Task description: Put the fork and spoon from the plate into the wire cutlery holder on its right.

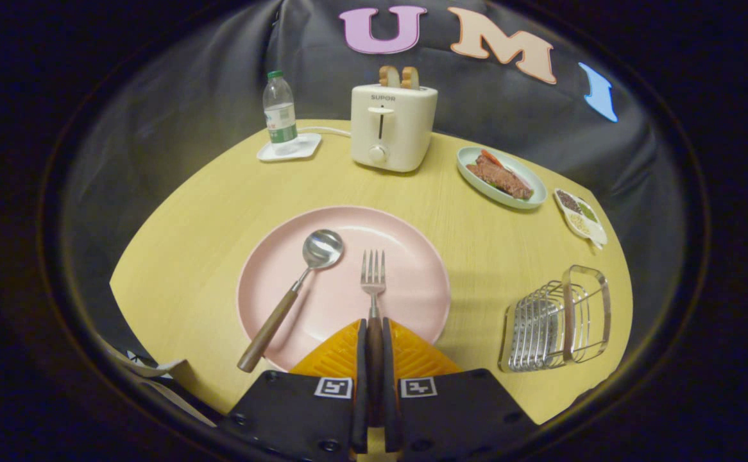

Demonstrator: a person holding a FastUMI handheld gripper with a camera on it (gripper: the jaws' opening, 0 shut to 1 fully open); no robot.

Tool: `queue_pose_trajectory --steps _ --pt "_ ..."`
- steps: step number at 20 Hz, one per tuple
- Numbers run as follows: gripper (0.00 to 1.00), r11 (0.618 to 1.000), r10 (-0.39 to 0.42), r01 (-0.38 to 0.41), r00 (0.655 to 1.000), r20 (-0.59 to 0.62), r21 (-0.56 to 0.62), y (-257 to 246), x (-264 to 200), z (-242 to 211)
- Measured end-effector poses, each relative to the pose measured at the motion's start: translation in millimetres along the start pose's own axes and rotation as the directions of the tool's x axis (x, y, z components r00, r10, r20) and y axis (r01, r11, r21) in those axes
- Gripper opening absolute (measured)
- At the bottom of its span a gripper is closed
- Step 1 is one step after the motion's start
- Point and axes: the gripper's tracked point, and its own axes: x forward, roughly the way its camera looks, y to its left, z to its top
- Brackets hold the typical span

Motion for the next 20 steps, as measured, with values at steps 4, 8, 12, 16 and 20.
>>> queue_pose_trajectory --steps 4,8,12,16,20 --pt "0.09 1.000 0.013 -0.013 0.999 -0.038 -0.002 5.1 1.8 -6.8" --pt "0.09 1.000 0.016 -0.016 0.998 -0.057 0.016 -0.7 -4.0 -2.7" --pt "0.09 0.999 0.008 -0.007 1.000 -0.030 0.031 -18.6 -23.6 15.4" --pt "0.09 1.000 -0.008 0.008 1.000 -0.002 0.026 -43.4 -53.2 34.8" --pt "0.09 0.999 -0.011 0.011 1.000 0.001 0.051 -70.1 -84.7 45.4"
